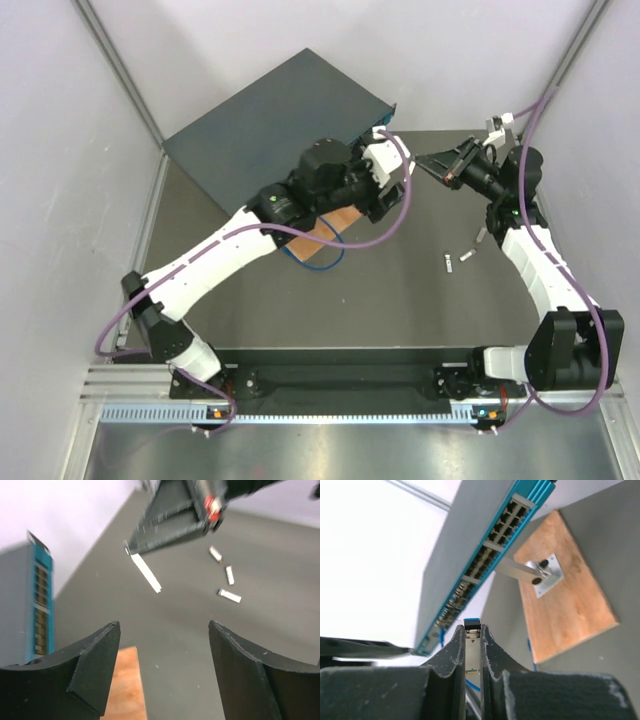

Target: Insert the plug into the switch port

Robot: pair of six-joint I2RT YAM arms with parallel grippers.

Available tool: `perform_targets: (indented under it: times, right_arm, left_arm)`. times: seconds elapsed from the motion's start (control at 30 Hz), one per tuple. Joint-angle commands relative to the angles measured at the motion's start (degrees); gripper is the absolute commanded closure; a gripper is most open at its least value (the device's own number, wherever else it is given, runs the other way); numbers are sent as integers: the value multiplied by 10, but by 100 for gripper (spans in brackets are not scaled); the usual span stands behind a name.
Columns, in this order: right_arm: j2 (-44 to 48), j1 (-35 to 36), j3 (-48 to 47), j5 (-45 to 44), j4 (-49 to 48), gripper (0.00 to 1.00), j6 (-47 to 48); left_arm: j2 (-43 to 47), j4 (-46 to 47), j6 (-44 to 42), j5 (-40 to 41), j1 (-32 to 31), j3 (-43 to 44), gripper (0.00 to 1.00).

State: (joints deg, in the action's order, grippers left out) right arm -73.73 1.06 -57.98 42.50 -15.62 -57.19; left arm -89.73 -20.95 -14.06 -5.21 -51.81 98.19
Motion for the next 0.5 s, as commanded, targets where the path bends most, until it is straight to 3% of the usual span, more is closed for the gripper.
perform_targets:
  times: [0.0,0.13,0.47]
  right_arm:
    - [31,0,5,-18,-97,100,-84]
    - [39,5,15,-17,-98,100,-91]
    - [51,18,42,-11,-100,100,-86]
  left_arm:
    - [-36,-12,40,66,-6,18,25]
    - [-73,-33,89,64,-6,53,28]
    - [-95,7,105,63,-6,57,36]
